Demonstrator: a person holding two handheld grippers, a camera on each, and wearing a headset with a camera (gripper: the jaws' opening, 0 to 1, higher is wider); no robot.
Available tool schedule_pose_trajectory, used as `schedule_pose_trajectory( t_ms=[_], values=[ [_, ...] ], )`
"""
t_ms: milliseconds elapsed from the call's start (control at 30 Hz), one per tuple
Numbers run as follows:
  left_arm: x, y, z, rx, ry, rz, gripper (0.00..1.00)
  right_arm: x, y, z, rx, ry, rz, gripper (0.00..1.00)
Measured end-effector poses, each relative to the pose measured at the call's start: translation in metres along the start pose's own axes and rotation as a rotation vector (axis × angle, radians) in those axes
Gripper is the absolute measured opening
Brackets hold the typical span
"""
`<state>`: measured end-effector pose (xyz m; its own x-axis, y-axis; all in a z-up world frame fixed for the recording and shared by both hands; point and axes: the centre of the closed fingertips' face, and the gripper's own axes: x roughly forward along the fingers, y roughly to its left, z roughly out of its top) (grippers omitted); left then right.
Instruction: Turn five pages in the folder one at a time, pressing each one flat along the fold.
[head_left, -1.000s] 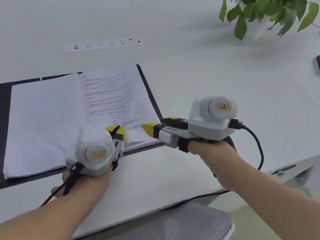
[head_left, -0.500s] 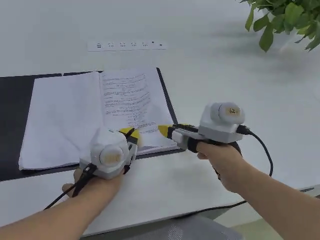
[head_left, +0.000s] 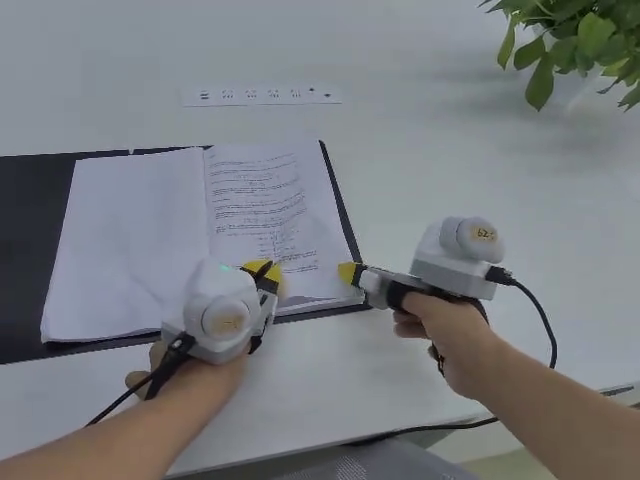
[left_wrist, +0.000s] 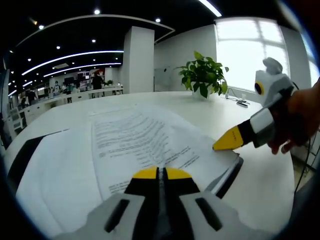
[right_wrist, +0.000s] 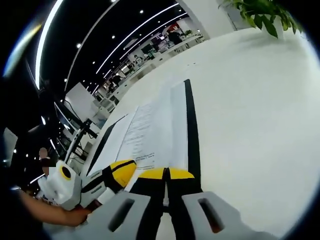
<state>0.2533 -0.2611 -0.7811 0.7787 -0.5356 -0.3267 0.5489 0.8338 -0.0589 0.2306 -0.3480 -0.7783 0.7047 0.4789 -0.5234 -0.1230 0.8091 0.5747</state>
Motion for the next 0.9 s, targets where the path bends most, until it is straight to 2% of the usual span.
schedule_pose_trajectory(
  t_ms=[333, 400, 467, 533, 600, 767, 833, 900],
  values=[
    [0.0, 0.0, 0.001, -0.02, 0.02, 0.007, 0.02, -0.002, 0.004, 0.001, -0.013, -0.011, -0.053, 0.0],
    [0.0, 0.0, 0.002, -0.049, 0.033, 0.003, 0.03, -0.003, 0.004, 0.001, -0.005, -0.013, -0.061, 0.0],
    [-0.004, -0.001, 0.002, -0.047, 0.051, -0.008, 0.04, -0.005, 0.005, 0.002, -0.007, -0.019, -0.071, 0.0],
    [-0.008, -0.005, 0.0, -0.094, 0.073, -0.031, 0.06, -0.007, 0.005, 0.004, -0.014, -0.026, -0.077, 0.0],
    [-0.015, -0.007, -0.002, -0.146, 0.115, -0.048, 0.03, -0.01, 0.006, 0.006, -0.014, -0.034, -0.083, 0.0],
    [-0.034, -0.009, -0.002, -0.072, 0.167, -0.093, 0.06, -0.015, 0.013, 0.011, -0.017, -0.05, -0.083, 0.0],
    [-0.045, -0.01, 0.002, -0.073, 0.175, -0.107, 0.12, -0.018, 0.018, 0.014, -0.005, -0.059, -0.082, 0.0],
    [-0.057, -0.008, 0.01, -0.048, 0.174, -0.117, 0.19, -0.02, 0.023, 0.016, -0.002, -0.067, -0.081, 0.0]
  ],
)
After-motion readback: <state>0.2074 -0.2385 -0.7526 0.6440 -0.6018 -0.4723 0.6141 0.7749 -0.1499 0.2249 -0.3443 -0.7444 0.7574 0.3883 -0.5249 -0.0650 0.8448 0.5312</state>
